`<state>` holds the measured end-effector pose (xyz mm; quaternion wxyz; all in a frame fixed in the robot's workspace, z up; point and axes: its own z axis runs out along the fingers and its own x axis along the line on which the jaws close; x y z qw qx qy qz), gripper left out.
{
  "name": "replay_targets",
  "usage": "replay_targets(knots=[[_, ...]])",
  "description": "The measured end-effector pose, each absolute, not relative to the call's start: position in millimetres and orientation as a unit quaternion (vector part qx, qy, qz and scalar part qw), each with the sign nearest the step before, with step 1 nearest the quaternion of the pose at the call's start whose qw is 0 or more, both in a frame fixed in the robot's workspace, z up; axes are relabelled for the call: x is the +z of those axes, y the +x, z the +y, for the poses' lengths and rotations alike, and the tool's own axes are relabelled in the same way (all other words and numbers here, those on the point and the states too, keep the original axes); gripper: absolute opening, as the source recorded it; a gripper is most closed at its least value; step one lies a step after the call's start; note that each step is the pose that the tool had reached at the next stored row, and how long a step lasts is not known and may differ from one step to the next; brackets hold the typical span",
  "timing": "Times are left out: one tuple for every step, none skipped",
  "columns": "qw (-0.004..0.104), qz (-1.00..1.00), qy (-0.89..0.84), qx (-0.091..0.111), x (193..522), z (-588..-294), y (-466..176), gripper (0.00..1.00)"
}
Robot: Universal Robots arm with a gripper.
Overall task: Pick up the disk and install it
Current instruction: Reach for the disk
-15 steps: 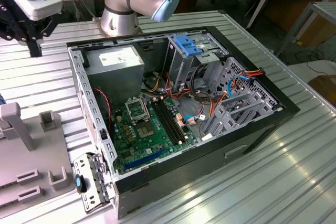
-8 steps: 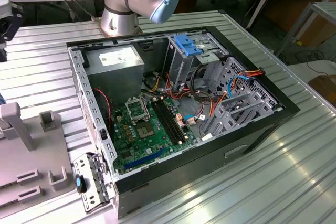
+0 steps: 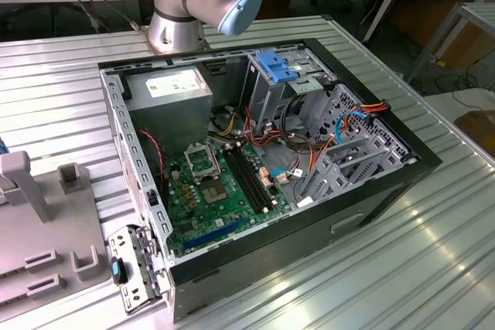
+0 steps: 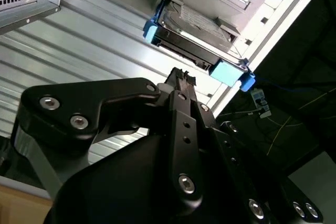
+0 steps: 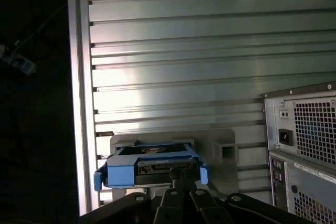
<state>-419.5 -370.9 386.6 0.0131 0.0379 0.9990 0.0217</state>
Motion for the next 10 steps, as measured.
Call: replay_targets(knots=[[0.013, 0.999, 0.038, 0.022, 386.5, -370.9, -424.6, 0.11], [0.013, 0.999, 0.038, 0.022, 386.5, -370.9, -428.8, 0.11], [0.013, 0.999, 0.038, 0.022, 386.3, -370.9, -434.4, 0.11], [0.013, 0.999, 0.038, 0.022, 386.2, -370.9, -439.0, 0.11], [0.013, 0.999, 0.038, 0.022, 386.2, -370.9, -448.3, 0.11], [0.013, 0.999, 0.038, 0.022, 386.1, -370.9, -453.2, 0.11], [0.013, 0.999, 0.038, 0.022, 386.1, -370.9, -457.3, 0.11], [0.013, 0.999, 0.038, 0.022, 386.1, -370.9, -458.8, 0.11], [0.013, 0.999, 0.038, 0.022, 386.1, -370.9, -458.8, 0.11], [0.013, 0.999, 0.038, 0.022, 386.1, -370.9, -459.0, 0.11]])
